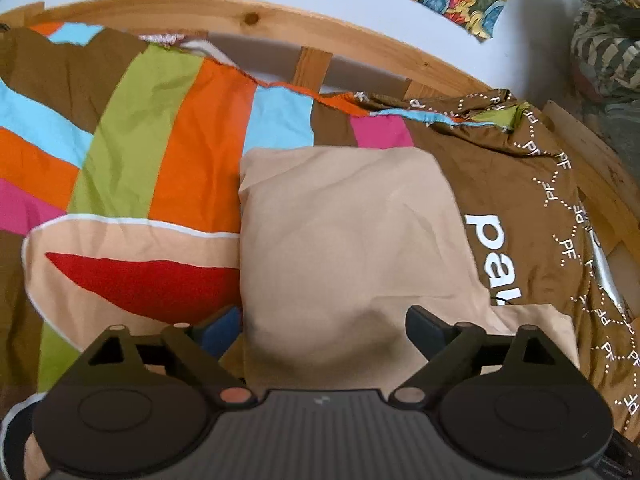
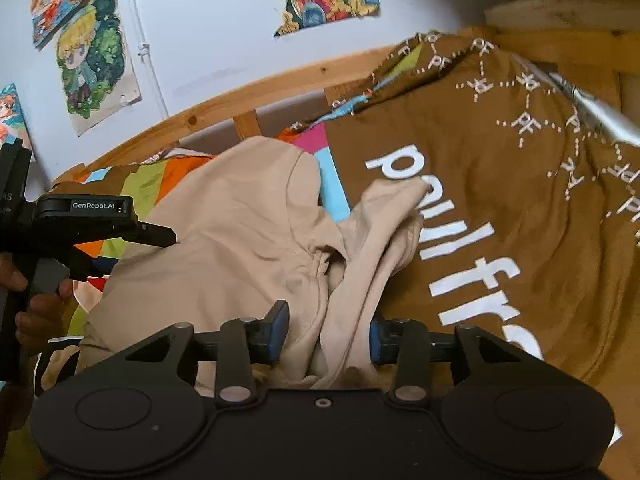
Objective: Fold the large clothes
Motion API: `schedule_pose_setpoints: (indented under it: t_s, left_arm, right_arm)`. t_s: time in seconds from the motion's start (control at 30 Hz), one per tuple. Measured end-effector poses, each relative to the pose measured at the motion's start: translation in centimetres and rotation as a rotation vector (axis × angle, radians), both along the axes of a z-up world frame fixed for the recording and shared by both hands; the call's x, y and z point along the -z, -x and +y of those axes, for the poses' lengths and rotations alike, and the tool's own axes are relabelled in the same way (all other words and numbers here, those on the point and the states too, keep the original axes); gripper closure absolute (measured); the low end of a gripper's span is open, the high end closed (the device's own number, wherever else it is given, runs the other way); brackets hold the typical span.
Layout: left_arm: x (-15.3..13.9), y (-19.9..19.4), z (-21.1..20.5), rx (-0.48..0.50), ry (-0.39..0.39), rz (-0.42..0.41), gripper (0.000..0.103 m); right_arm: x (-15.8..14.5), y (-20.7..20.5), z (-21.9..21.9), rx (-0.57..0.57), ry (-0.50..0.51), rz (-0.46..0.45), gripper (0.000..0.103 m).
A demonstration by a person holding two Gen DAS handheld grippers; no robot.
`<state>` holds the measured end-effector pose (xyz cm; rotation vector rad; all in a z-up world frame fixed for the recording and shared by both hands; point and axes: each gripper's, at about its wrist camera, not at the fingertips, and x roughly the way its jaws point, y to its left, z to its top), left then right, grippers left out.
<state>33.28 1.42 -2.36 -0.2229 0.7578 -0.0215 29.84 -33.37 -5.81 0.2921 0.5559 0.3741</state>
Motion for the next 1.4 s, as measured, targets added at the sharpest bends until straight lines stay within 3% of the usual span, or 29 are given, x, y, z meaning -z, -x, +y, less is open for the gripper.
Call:
schedule_pose_setpoints:
  t_s: [0.13,0.33,0.5,0.77,0.97,1.13,1.4]
  left_arm:
    - [-1.9,2.3,-0.8,0.006,-0.02,-0.053,0.004]
    - [-5.0,6.9,-1.9,0.019,-0.029,-0.128,0.001]
    - [-7.6,11.9,-2.5,0.024,-0.052,-0.18,0.001]
    - [-9.2,21.1,-2.2,0.026,-0.112,-0.207,0.001]
    - [-7.9,26.4,-2.4,0.01,-0.081,-0.172,0.001]
    - [-6.8,29.2,-3.0,0.007,-0.108,-0.193,0.001]
    - [-4.7,30.7,-4.4,0.057,-0.227,-0.163,0.001]
  right_arm:
    - [-0.9,0.9,-0.7,0.018,-0.012,-0.021,0.059]
    - [-2.7,2.9,-2.2,0.024,-0.039,-0.052,0.044]
    - [-5.6,5.8,-3.4,0.033,-0.051,-0.133,0.023]
    - [-9.2,11.4,-4.6,0.029,-0.12,-0.206,0.001]
    - [-10.4,15.1,-5.2,0.003,-0.106,-0.227,0.001]
    - [-10.7,18.1,-5.3,0.005,-0.045,-0.247,0.001]
    - [-9.5,21.4,-4.9,-0.018,0.073,-0.222,0.001]
